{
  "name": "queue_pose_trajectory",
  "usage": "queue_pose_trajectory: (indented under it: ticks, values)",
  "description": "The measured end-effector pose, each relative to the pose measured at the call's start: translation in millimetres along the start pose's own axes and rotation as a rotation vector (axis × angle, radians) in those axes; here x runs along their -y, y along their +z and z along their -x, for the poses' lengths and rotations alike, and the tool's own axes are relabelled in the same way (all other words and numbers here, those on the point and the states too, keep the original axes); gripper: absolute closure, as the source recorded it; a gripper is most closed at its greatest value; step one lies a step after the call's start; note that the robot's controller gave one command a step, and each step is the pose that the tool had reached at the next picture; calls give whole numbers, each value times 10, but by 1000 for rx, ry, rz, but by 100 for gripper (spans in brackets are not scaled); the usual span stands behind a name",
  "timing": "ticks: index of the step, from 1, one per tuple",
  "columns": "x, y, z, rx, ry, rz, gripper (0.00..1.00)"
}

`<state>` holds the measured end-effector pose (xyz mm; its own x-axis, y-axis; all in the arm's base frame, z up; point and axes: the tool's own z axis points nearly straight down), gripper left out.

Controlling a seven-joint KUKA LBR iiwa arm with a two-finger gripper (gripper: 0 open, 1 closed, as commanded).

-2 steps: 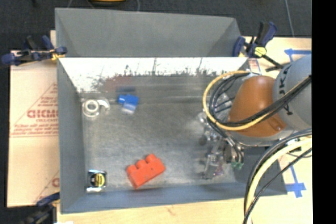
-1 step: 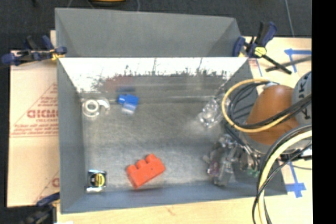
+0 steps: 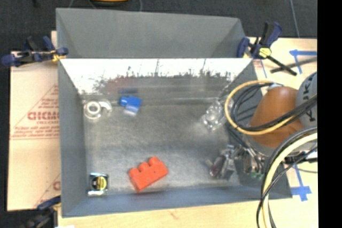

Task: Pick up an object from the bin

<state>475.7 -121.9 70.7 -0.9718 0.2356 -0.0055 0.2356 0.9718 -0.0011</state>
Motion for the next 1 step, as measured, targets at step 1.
queue_pose_trajectory:
  ticks: [1]
  values:
    - [147,-1349,269,8,-45,-1,100]
